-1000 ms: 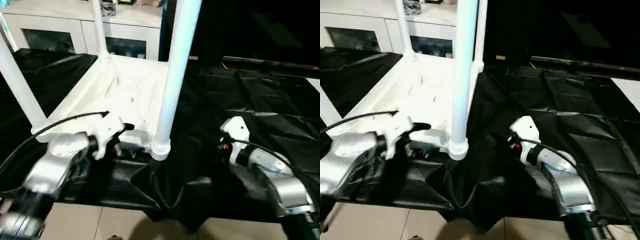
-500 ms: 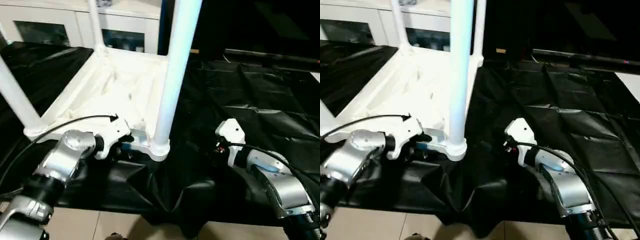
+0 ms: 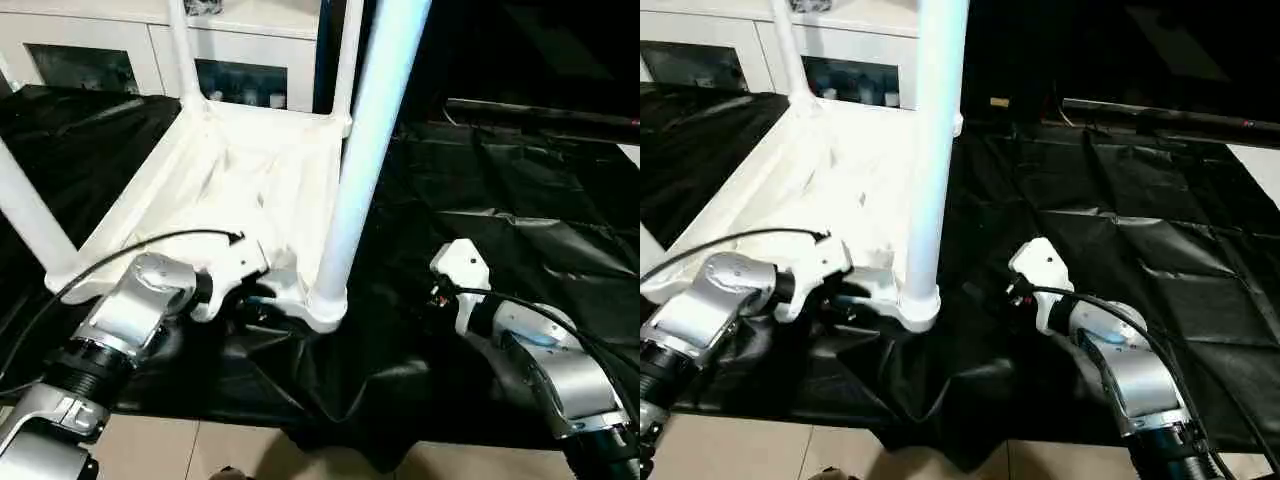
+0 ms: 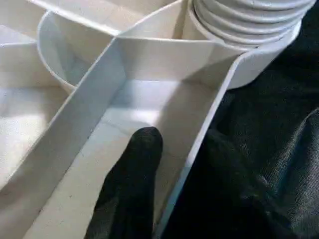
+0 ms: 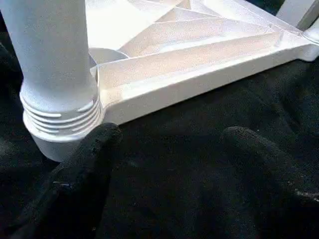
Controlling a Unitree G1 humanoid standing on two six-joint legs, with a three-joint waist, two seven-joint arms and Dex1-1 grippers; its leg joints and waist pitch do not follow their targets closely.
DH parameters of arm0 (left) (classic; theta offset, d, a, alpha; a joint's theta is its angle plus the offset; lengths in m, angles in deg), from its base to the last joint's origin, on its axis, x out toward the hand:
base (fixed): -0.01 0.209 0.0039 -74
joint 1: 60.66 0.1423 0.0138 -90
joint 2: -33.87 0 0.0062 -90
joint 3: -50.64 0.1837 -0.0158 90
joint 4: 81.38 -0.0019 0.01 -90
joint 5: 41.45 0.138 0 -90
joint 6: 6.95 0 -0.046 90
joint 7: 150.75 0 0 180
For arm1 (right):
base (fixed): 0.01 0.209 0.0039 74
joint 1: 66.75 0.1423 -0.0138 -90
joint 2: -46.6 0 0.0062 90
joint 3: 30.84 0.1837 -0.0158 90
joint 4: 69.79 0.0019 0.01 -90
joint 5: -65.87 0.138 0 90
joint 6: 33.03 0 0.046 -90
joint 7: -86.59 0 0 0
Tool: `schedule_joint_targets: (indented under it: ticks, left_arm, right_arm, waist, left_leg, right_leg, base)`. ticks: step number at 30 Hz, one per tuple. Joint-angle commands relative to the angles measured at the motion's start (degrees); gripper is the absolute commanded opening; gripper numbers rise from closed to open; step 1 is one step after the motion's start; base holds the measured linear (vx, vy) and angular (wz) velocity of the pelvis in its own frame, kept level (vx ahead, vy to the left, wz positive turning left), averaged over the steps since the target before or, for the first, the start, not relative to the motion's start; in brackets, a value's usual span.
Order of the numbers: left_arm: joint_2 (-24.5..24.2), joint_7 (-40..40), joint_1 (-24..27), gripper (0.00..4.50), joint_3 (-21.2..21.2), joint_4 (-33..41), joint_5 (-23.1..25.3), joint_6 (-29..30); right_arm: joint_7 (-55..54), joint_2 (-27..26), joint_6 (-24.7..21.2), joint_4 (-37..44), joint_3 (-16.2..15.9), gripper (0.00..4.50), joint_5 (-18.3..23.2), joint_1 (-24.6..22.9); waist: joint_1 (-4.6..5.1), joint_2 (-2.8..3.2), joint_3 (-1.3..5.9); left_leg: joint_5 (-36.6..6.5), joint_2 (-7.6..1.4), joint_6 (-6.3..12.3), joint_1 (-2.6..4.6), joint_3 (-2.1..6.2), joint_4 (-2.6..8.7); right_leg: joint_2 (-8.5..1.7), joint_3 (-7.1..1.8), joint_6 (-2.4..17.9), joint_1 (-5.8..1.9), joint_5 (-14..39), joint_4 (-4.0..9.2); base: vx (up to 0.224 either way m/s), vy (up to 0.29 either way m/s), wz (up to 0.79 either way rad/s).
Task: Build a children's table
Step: Rotate table base
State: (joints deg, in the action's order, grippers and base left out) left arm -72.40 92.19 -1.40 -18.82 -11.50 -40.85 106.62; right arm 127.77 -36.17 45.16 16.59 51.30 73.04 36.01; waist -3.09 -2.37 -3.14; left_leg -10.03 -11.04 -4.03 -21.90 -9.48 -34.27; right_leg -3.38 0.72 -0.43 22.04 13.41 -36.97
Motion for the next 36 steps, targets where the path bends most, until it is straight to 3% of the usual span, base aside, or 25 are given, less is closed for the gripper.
schedule_joint_targets:
  ticks: [1, 4, 10, 11, 14, 17, 24, 25, 29, 30, 36]
  left_arm:
    - [-0.5, -0.5, 2.0, 1.14, 2.2, 0.5, 2.1, 4.1]
    - [-0.3, -1.4, 2.5, 1.02, 1.8, 1.5, 2.1, 5.9]
    - [3.7, -7.6, 4.3, 0.85, -2.6, 4.9, -1.4, 14.7]
    - [4.9, -9.2, 5.2, 0.83, -3.8, 6.5, -1.9, 16.8]
    - [6.0, -10.3, 7.0, 0.79, -4.3, 8.9, -2.0, 18.0]
    - [7.6, -11.8, 8.8, 0.78, -4.5, 11.2, -2.2, 15.6]
    - [6.7, -11.0, 10.5, 0.76, -2.0, 10.4, -0.3, -0.3]
    - [6.9, -11.0, 10.4, 1.31, -2.3, 9.9, -0.2, -2.0]
    - [7.9, -10.4, 10.0, 1.51, -4.5, 10.1, -2.2, 0.5]
    - [7.7, -10.6, 9.6, 1.84, -4.8, 9.6, -2.2, 0.4]
    - [6.3, -8.2, 8.0, 1.9, -4.9, 5.5, -2.8, -3.4]
  right_arm:
    - [-0.6, 0.1, 0.5, -0.7, -0.4, 3.7, -0.5, 0.2]
    - [-0.7, 0.0, 0.6, -0.8, -0.5, 3.7, -0.5, 0.3]
    - [-1.3, -0.9, 0.4, -1.5, -0.2, 3.7, -0.5, 0.5]
    - [-1.6, -1.2, 0.2, -1.6, -0.1, 3.7, -0.4, 0.4]
    - [-2.2, -1.7, 0.2, -2.1, -0.4, 3.7, -0.8, 0.3]
    - [-3.0, -2.3, 0.3, -2.4, -0.9, 3.7, -1.1, 0.4]
    - [-3.6, -3.1, 0.8, -3.7, -0.9, 3.7, -1.8, 1.1]
    - [-3.6, -3.1, 0.8, -3.8, -0.9, 3.7, -1.8, 1.2]
    - [-3.2, -2.5, 1.1, -4.4, -0.9, 3.7, -2.0, 1.7]
    - [-3.0, -2.3, 1.3, -4.5, -1.0, 3.7, -2.1, 1.8]
    - [-2.5, -2.1, 2.0, -5.3, -1.2, 3.7, -2.4, 2.3]
  waist:
    - [-0.29, 0.27, 3.54]
    - [-0.07, 0.26, 3.53]
    - [0.2, 0.21, 3.21]
    - [0.32, -0.07, 3.21]
    - [0.64, -0.06, 3.21]
    - [0.58, 0.0, 3.22]
    - [0.4, 0.07, 3.24]
    - [0.27, 0.03, 3.24]
    - [-0.16, -0.16, 3.15]
    - [-0.18, -0.14, 3.1]
    - [-0.24, -0.2, 3.22]
  left_leg:
    - [-8.4, -1.66, 0.87, 1.08, 0.13, 3.97]
    - [-8.3, -1.68, 0.75, 1.03, 0.13, 3.97]
    - [-11.5, -1.6, 0.1, 1.13, 0.06, 4.07]
    - [-11.5, -1.51, 0.12, 1.01, 0.14, 4.13]
    - [-11.4, -1.49, 0.34, 0.96, 0.15, 4.09]
    - [-11.1, -1.47, 0.95, 1.05, 0.13, 4.04]
    - [-11.7, -1.51, 0.97, 1.09, 0.14, 4.17]
    - [-11.9, -1.57, 0.9, 1.19, 0.08, 4.19]
    - [-12.1, -1.66, 0.35, 1.23, -0.05, 4.31]
    - [-12.5, -1.69, 0.09, 1.24, 0.02, 4.36]
    - [-11.5, -1.52, 0.21, 1.19, -0.03, 4.28]
  right_leg:
    - [-3.5, -1.67, 13.1, -2.45, 0.2, 4.33]
    - [-3.51, -1.69, 13.2, -2.48, 0.2, 4.2]
    - [-3.49, -1.71, 13.2, -2.24, 5.8, 4.77]
    - [-3.42, -1.72, 12.6, -2.35, 6.9, 4.97]
    - [-3.39, -1.8, 12.1, -2.33, 7.2, 5.05]
    - [-3.29, -1.83, 11.8, -2.18, 7.5, 5.25]
    - [-3.17, -1.81, 10.9, -1.88, 7.4, 5.39]
    - [-3.15, -1.83, 10.9, -1.83, 7.2, 5.33]
    - [-3.27, -1.86, 10.6, -1.74, 8.0, 5.3]
    - [-3.29, -1.85, 10.4, -1.73, 8.6, 5.31]
    - [-3.22, -1.9, 10.3, -1.74, 6.8, 5.23]
  base:
    - [0.0, 0.0, 0.0]
    - [0.0, 0.0, 0.0]
    - [0.0, 0.0, 0.0]
    - [0.0, 0.0, 0.0]
    - [0.0, 0.0, 0.0]
    - [0.0, 0.0, 0.0]
    - [0.0, 0.0, 0.0]
    - [0.0, 0.0, 0.0]
    - [0.0, 0.0, 0.0]
    - [0.0, 0.0, 0.0]
    - [0.0, 0.0, 0.0]
